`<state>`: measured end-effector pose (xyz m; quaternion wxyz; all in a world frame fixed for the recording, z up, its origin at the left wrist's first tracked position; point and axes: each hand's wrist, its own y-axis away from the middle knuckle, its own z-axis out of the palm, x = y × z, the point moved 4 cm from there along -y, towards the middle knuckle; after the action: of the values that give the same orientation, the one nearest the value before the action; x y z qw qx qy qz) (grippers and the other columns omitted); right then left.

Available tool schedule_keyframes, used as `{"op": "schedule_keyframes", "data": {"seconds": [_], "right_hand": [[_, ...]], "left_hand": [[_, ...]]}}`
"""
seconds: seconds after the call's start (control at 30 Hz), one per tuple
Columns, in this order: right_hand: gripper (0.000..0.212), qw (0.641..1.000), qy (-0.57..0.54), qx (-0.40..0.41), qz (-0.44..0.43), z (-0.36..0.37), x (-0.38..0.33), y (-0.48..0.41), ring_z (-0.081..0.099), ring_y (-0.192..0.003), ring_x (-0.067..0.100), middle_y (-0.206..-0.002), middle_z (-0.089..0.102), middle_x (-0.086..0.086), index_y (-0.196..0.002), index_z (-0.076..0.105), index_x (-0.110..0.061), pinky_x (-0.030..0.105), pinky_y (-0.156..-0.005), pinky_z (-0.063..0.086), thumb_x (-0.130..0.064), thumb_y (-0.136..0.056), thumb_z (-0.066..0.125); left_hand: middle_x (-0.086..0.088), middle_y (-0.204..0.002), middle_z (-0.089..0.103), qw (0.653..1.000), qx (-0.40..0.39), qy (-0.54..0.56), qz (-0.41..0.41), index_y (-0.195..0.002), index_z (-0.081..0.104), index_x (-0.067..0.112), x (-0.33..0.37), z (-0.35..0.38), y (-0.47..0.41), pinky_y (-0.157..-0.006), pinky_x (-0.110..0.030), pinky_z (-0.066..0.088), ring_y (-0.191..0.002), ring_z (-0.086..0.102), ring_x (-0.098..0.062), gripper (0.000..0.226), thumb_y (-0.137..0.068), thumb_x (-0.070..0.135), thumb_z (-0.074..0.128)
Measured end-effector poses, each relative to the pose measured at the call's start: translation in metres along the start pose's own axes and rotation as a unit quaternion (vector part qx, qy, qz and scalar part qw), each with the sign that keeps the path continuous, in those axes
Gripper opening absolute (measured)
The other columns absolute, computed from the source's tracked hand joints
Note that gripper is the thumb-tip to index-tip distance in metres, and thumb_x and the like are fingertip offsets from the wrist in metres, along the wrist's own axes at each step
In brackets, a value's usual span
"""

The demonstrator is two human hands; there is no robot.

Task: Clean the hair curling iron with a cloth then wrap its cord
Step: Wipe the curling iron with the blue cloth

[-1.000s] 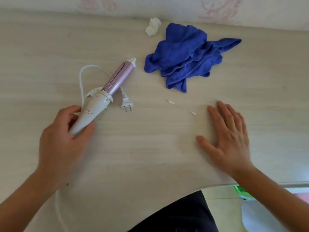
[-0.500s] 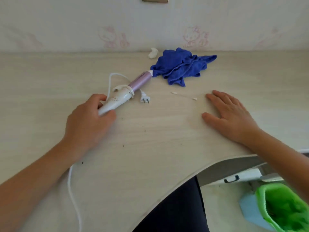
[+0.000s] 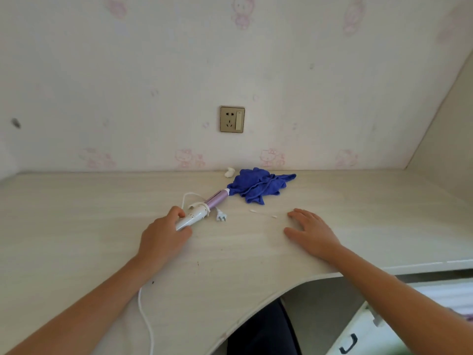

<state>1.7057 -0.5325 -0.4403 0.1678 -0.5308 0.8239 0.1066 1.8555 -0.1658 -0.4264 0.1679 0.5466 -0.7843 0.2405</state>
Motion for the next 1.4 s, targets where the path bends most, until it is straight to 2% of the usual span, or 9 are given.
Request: {"op": "schedule_keyframes", "data": {"seconds": [0.17, 0.4, 0.63, 0.7, 0.8, 0.97, 1.1, 1.27, 1.4], "right_hand": [[0.054, 0.996, -0.068, 0.06, 0.009, -0.001, -0.009, -0.012, 0.047, -0.137, 0.017, -0.15, 0.053, -0.008, -0.14, 0.056, -0.034, 0.036, -0.115, 0.036, -0.044, -0.088, 0.063], [0.054, 0.987, -0.099, 0.096, -0.085, 0.0, -0.078, -0.071, 0.044, -0.138, 0.014, -0.147, 0.053, -0.011, -0.14, 0.055, -0.037, 0.034, -0.112, 0.038, -0.038, -0.088, 0.066], [0.094, 0.995, 0.064, 0.009, -0.069, -0.003, -0.117, -0.171, 0.031, -0.148, 0.029, -0.162, 0.037, -0.001, -0.157, 0.03, -0.032, 0.046, -0.121, 0.026, -0.047, -0.078, 0.078], [0.084, 0.99, 0.131, -0.03, -0.052, 0.002, -0.117, -0.191, 0.041, -0.141, 0.031, -0.153, 0.047, 0.001, -0.152, 0.041, -0.033, 0.048, -0.117, 0.032, -0.056, -0.079, 0.074], [0.036, 0.987, 0.155, -0.026, -0.043, 0.003, -0.115, -0.212, 0.064, -0.102, 0.026, -0.11, 0.067, 0.004, -0.117, 0.067, -0.025, 0.036, -0.083, 0.049, -0.047, -0.089, 0.064], [0.008, 0.993, -0.11, 0.051, -0.008, -0.018, -0.108, -0.211, 0.07, -0.086, 0.03, -0.086, 0.073, 0.008, -0.09, 0.069, -0.016, 0.042, -0.075, 0.056, -0.021, -0.09, 0.063], [0.012, 0.911, -0.386, 0.143, -0.028, -0.078, -0.115, -0.177, 0.071, -0.081, 0.02, -0.081, 0.076, -0.004, -0.085, 0.074, -0.026, 0.028, -0.069, 0.055, -0.017, -0.09, 0.068], [0.015, 0.822, -0.527, 0.178, -0.124, -0.139, -0.129, -0.112, 0.073, -0.085, 0.016, -0.086, 0.075, -0.002, -0.092, 0.077, -0.021, 0.032, -0.076, 0.057, -0.028, -0.082, 0.069], [0.015, 0.834, -0.516, 0.14, -0.134, -0.094, -0.159, -0.084, 0.063, -0.077, 0.016, -0.078, 0.066, 0.008, -0.088, 0.066, -0.01, 0.035, -0.073, 0.05, -0.024, -0.083, 0.069]], "left_hand": [[0.004, -0.066, 0.063, 0.999, -0.041, 0.012, -0.013, -0.08, 0.06, 0.026, -0.002, -0.004, -0.015, -0.051, -0.029, 0.038, -0.058, 0.059, -0.019, 0.012, -0.079, 0.038, 0.063], [0.003, -0.063, 0.06, 0.999, -0.03, 0.031, -0.006, -0.074, 0.054, 0.024, -0.012, 0.004, -0.025, -0.05, -0.031, 0.037, -0.052, 0.05, -0.015, 0.019, -0.076, 0.04, 0.064], [0.004, -0.06, 0.057, 0.993, 0.002, 0.121, -0.015, -0.08, 0.051, 0.025, -0.016, 0.01, -0.037, -0.046, -0.027, 0.034, -0.044, 0.041, -0.008, 0.024, -0.082, 0.036, 0.072], [0.005, -0.06, 0.055, 0.989, 0.01, 0.144, -0.016, -0.081, 0.051, 0.026, -0.016, 0.011, -0.04, -0.046, -0.027, 0.033, -0.045, 0.042, -0.008, 0.024, -0.082, 0.035, 0.072], [-0.002, -0.07, 0.06, 0.986, 0.023, 0.167, -0.019, -0.084, 0.052, 0.025, -0.014, 0.01, -0.043, -0.044, -0.025, 0.034, -0.047, 0.044, -0.008, 0.023, -0.077, 0.04, 0.067], [0.005, -0.058, 0.053, 0.974, 0.011, 0.225, -0.018, -0.082, 0.053, 0.021, -0.009, 0.009, -0.046, -0.039, -0.019, 0.031, -0.044, 0.039, -0.006, 0.022, -0.073, 0.039, 0.063], [0.009, -0.056, 0.046, 0.967, 0.039, 0.25, -0.006, -0.078, 0.05, 0.019, -0.008, 0.004, -0.048, -0.039, -0.02, 0.029, -0.046, 0.036, -0.007, 0.024, -0.076, 0.041, 0.061], [0.008, -0.058, 0.051, 0.965, 0.068, 0.252, 0.008, -0.084, 0.044, 0.033, -0.006, 0.001, -0.053, -0.039, -0.023, 0.032, -0.045, 0.041, -0.007, 0.021, -0.093, 0.027, 0.062], [0.009, -0.058, 0.053, 0.965, 0.066, 0.254, -0.012, -0.085, 0.045, 0.028, -0.005, 0.003, -0.063, -0.039, -0.023, 0.032, -0.044, 0.041, -0.008, 0.021, -0.093, 0.019, 0.063]]}}
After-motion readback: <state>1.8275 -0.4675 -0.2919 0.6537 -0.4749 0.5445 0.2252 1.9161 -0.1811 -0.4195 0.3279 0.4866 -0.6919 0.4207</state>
